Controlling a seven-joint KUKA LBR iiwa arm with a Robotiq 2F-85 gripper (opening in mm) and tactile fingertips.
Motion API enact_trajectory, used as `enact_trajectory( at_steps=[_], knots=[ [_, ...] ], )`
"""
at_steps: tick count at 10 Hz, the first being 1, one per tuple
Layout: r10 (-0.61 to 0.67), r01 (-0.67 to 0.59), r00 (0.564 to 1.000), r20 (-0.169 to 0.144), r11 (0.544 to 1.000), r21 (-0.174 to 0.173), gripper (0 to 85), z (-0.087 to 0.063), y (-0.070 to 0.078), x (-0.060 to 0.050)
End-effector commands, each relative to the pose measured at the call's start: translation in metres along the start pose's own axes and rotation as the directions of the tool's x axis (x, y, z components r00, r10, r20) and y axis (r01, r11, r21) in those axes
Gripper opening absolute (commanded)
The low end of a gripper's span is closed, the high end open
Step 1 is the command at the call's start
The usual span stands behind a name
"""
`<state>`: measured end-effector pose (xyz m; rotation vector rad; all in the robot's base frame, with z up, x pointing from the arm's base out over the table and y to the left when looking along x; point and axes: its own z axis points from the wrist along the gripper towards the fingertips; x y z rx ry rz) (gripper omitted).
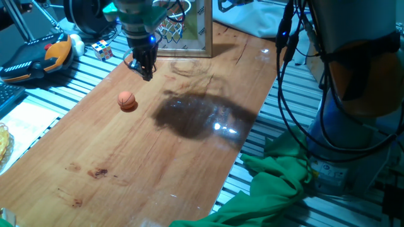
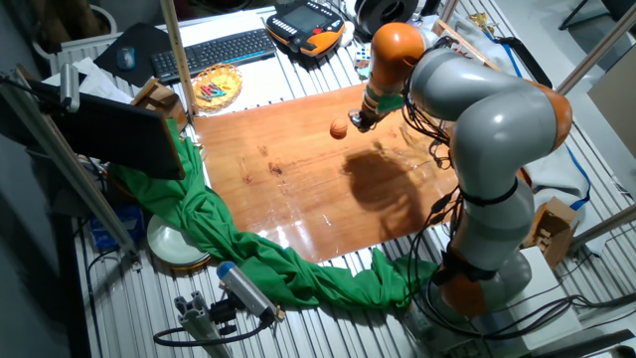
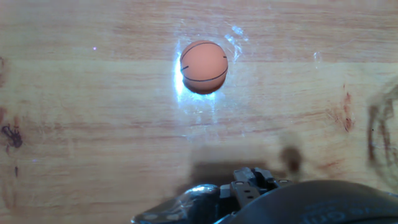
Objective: Grab a basketball, release it and shoot it into the basket
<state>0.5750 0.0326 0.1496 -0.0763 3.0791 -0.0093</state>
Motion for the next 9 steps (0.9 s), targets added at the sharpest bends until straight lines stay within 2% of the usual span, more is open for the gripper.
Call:
enact_trajectory(
  at_steps=[1, 5, 7, 9],
  knots=[
    [-0.001, 0.000, 1.000, 0.005, 1.000, 0.005, 0.7, 0.003, 0.001, -0.001],
    [-0.030, 0.028, 0.999, 0.020, 0.998, 0.060, 0.7, 0.012, 0.014, -0.007],
    [0.002, -0.003, 1.000, 0.024, 0.999, 0.042, 0.7, 0.019, 0.017, -0.012],
    [0.010, -0.011, 1.000, 0.022, 0.999, 0.040, 0.7, 0.023, 0.021, -0.012]
  ],
)
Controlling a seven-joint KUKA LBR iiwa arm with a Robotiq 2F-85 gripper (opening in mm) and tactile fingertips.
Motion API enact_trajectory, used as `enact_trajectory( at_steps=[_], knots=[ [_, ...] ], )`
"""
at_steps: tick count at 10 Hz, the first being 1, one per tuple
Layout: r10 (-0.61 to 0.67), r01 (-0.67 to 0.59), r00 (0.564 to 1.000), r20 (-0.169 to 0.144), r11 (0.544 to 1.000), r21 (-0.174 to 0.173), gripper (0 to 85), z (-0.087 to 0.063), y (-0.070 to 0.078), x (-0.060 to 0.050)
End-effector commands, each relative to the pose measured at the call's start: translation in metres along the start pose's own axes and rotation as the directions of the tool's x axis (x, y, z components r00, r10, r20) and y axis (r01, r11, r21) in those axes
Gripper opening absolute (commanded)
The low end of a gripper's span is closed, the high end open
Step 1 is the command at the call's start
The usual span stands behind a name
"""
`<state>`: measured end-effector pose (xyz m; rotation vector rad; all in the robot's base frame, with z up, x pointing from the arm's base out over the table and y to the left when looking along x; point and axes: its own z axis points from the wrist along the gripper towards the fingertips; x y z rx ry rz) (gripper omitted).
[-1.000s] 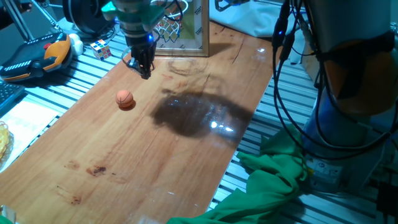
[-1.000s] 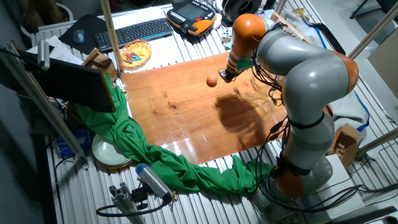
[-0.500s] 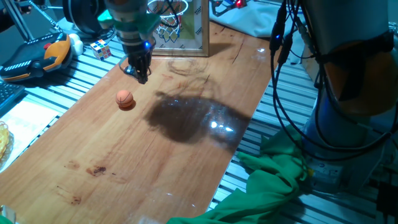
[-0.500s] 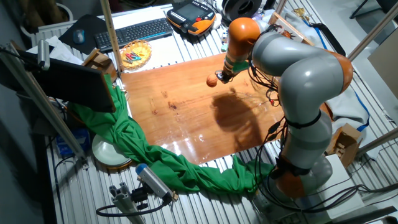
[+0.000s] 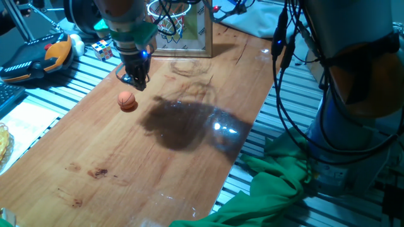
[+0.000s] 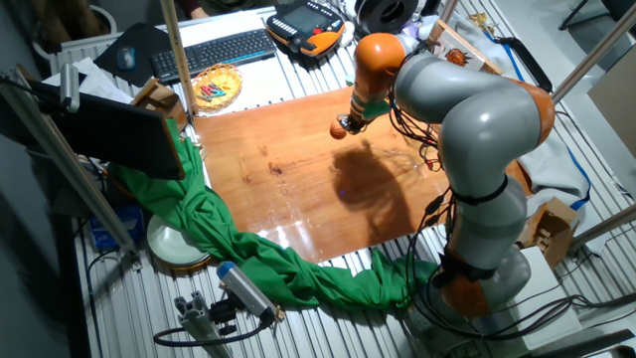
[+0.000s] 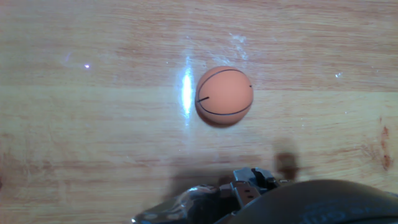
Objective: Grab a basketball, release it and shoot it into the basket
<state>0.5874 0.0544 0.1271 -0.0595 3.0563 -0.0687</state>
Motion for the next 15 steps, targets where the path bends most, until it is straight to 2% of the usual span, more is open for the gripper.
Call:
enact_trajectory(
  at_steps=[1, 2, 5, 9, 11, 13, 15],
  knots=[
    [-0.005, 0.005, 1.000, -0.004, 1.000, -0.018, 0.7, 0.0006, -0.0003, -0.0002],
    [-0.017, 0.016, 1.000, -0.003, 1.000, -0.027, 0.7, 0.0010, 0.0008, -0.0008],
    [-0.029, 0.029, 1.000, -0.009, 0.999, -0.023, 0.7, 0.0065, 0.0071, -0.0051],
    [-0.035, 0.034, 0.999, -0.029, 0.999, -0.040, 0.7, 0.0076, 0.0051, -0.0071],
    [-0.030, 0.029, 0.999, -0.022, 0.999, -0.040, 0.7, 0.0081, 0.0048, -0.0073],
    [-0.060, 0.059, 0.998, -0.031, 0.998, -0.010, 0.7, 0.0081, 0.0048, -0.0073],
    [-0.071, 0.071, 0.997, -0.030, 0.997, -0.004, 0.7, 0.0081, 0.0048, -0.0073]
  ],
)
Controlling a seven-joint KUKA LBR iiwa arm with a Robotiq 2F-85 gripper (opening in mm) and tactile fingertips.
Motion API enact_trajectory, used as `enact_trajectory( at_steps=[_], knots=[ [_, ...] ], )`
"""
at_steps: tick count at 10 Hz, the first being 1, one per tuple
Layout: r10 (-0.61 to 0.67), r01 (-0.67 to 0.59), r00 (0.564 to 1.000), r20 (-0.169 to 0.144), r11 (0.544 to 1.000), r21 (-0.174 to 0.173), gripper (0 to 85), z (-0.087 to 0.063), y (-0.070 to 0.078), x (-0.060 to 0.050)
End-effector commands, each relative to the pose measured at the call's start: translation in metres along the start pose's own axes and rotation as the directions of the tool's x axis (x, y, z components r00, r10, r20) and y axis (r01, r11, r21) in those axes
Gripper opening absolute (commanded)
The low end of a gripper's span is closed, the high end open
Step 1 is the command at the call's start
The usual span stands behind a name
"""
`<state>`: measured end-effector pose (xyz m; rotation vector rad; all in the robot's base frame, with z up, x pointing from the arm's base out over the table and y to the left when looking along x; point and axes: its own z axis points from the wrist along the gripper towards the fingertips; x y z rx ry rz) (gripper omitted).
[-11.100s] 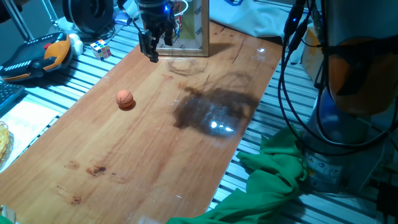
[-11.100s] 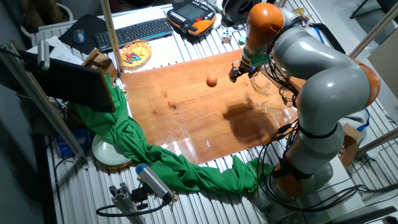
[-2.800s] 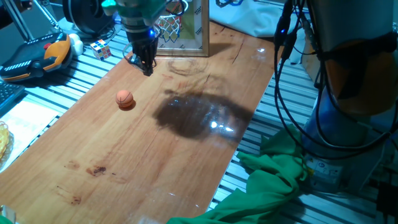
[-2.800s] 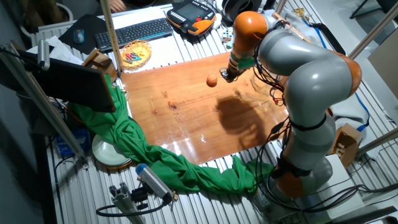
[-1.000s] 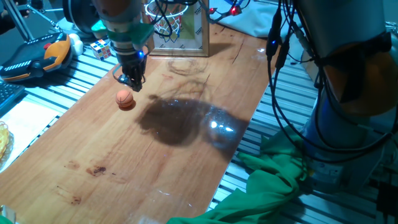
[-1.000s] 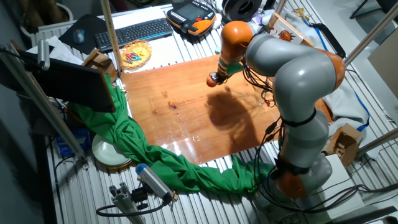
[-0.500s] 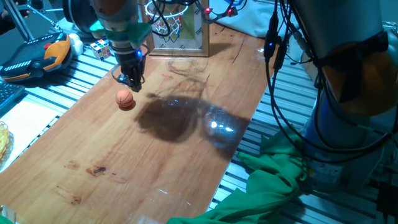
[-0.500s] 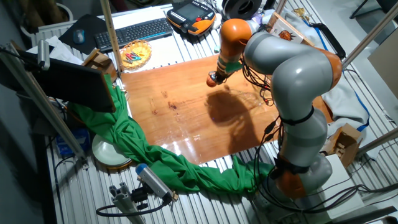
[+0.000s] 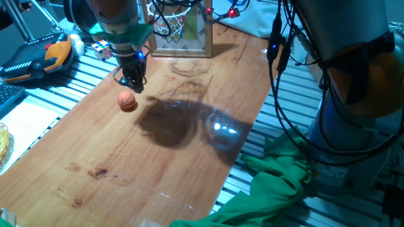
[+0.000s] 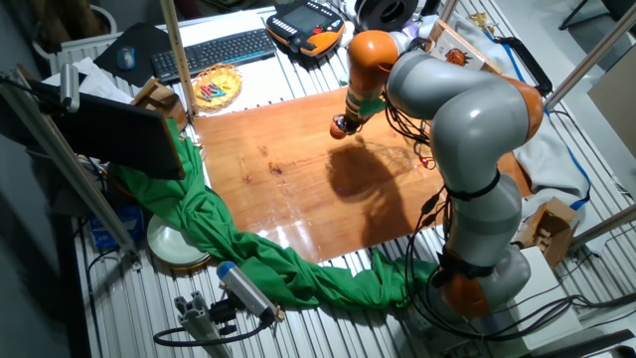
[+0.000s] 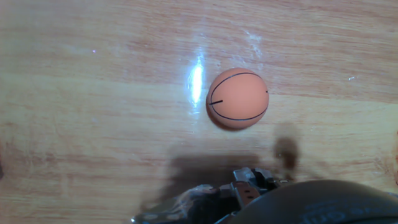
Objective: Grab a basketball, release it and shoot it into the basket
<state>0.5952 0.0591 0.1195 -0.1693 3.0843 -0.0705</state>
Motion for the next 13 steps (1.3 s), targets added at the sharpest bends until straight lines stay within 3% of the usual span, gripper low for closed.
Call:
enact_trajectory(
  at_steps=[1, 5, 6, 9, 10, 13],
  knots=[
    [-0.002, 0.002, 1.000, 0.000, 1.000, 0.000, 0.7, 0.000, 0.000, 0.000],
    [-0.009, 0.009, 1.000, -0.008, 1.000, -0.026, 0.7, 0.001, 0.000, 0.000],
    [-0.013, 0.013, 1.000, -0.005, 0.999, -0.033, 6.0, 0.003, 0.001, -0.003],
    [0.038, -0.036, 0.998, 0.050, 0.999, -0.033, 73.3, 0.009, 0.008, -0.011],
    [0.041, -0.039, 0.997, 0.060, 0.999, -0.031, 85.0, 0.013, 0.009, -0.015],
    [0.029, -0.026, 0.998, 0.062, 0.999, -0.043, 85.0, 0.025, 0.003, -0.027]
  ],
)
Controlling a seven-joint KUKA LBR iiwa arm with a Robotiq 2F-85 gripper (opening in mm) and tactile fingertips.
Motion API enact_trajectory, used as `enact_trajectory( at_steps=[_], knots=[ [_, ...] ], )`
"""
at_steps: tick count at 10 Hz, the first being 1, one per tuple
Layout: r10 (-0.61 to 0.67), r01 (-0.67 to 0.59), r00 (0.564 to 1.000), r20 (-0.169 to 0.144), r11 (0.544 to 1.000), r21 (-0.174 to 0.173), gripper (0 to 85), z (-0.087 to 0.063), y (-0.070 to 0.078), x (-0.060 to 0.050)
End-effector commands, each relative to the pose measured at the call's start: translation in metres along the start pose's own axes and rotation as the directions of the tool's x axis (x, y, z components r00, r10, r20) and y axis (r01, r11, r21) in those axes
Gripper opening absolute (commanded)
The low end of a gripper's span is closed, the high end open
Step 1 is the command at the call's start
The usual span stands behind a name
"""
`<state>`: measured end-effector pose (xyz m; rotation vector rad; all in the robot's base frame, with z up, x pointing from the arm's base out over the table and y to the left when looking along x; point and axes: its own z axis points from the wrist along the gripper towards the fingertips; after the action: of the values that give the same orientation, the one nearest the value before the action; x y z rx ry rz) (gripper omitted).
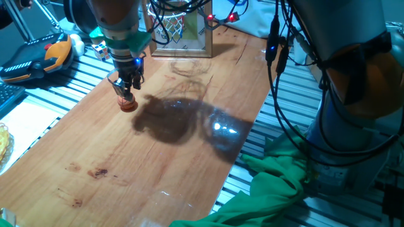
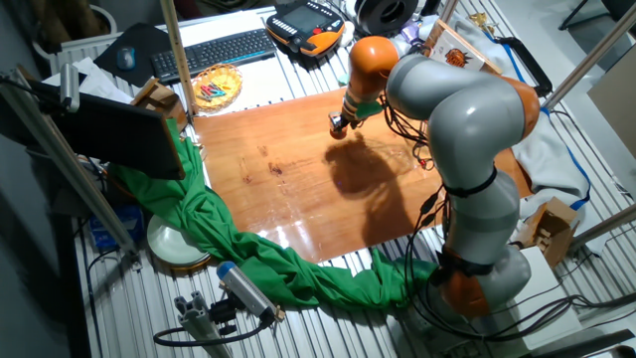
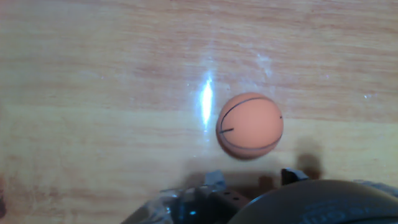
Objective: Grab a basketball, release it and shoot it into the basket
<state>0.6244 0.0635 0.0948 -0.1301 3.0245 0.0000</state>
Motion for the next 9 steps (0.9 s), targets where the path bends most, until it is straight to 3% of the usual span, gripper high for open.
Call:
enact_trajectory(
  at_steps=[1, 9],
  knots=[
    [-0.001, 0.001, 1.000, 0.005, 1.000, -0.003, 85.0, 0.002, -0.001, -0.002],
    [-0.006, 0.006, 1.000, -0.009, 1.000, -0.004, 85.0, 0.028, -0.005, -0.029]
  ],
)
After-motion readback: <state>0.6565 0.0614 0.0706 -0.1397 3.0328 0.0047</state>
